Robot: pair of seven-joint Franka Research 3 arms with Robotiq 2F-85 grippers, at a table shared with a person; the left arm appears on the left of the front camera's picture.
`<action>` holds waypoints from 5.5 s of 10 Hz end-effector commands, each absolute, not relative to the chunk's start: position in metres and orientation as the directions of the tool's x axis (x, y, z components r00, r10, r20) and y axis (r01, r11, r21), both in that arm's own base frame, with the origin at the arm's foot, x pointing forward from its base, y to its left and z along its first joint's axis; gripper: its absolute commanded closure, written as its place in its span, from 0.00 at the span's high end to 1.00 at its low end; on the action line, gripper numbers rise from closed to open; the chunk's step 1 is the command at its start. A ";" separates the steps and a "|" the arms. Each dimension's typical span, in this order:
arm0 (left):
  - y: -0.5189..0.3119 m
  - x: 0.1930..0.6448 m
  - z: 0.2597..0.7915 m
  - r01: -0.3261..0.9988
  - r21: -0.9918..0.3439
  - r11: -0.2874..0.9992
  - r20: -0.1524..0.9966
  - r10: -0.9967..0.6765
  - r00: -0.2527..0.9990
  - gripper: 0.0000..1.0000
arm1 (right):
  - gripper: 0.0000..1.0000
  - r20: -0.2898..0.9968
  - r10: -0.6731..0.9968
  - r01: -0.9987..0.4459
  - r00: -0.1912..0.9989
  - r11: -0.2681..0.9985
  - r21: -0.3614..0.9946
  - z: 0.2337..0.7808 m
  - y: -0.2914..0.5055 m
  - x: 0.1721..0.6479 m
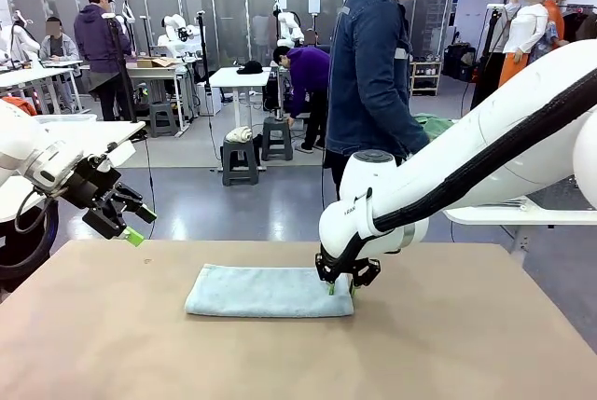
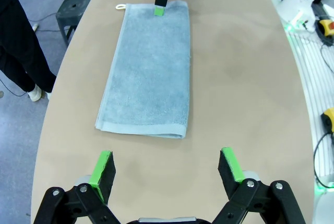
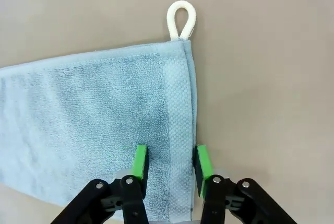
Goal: Fold the towels and place them in the basket.
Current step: When a person lays out a Towel with hook on the table, fold it in half twice.
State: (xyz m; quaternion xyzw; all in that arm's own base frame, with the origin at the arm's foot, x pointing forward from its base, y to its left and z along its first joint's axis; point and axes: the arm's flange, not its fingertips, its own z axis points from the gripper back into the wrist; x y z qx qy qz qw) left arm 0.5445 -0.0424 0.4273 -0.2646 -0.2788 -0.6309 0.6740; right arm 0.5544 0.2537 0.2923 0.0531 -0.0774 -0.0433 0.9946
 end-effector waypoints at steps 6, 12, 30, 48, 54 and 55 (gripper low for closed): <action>-0.043 0.543 0.429 0.997 0.000 0.074 0.707 -0.705 0.052 1.00 | 0.20 0.144 -0.105 0.099 0.984 0.994 0.050 0.284 0.263 0.562; -0.043 0.543 0.429 0.997 0.000 0.074 0.707 -0.705 0.052 1.00 | 0.00 0.144 -0.075 0.067 0.987 0.996 0.055 0.291 0.244 0.560; -0.043 0.543 0.429 0.997 0.000 0.074 0.707 -0.705 0.052 1.00 | 0.00 0.275 0.008 -0.022 0.961 0.999 0.045 0.400 0.412 0.536; -0.043 0.543 0.429 0.997 0.000 0.074 0.707 -0.705 0.052 1.00 | 0.94 0.171 -0.075 0.027 0.982 0.963 0.269 0.368 0.417 0.545; -0.043 0.543 0.429 0.997 0.000 0.074 0.707 -0.705 0.052 1.00 | 1.00 0.096 -0.033 0.001 0.995 0.949 0.316 0.416 0.332 0.521; -0.043 0.543 0.429 0.997 0.000 0.074 0.707 -0.705 0.052 1.00 | 1.00 0.091 -0.036 0.004 0.995 0.944 0.329 0.422 0.322 0.518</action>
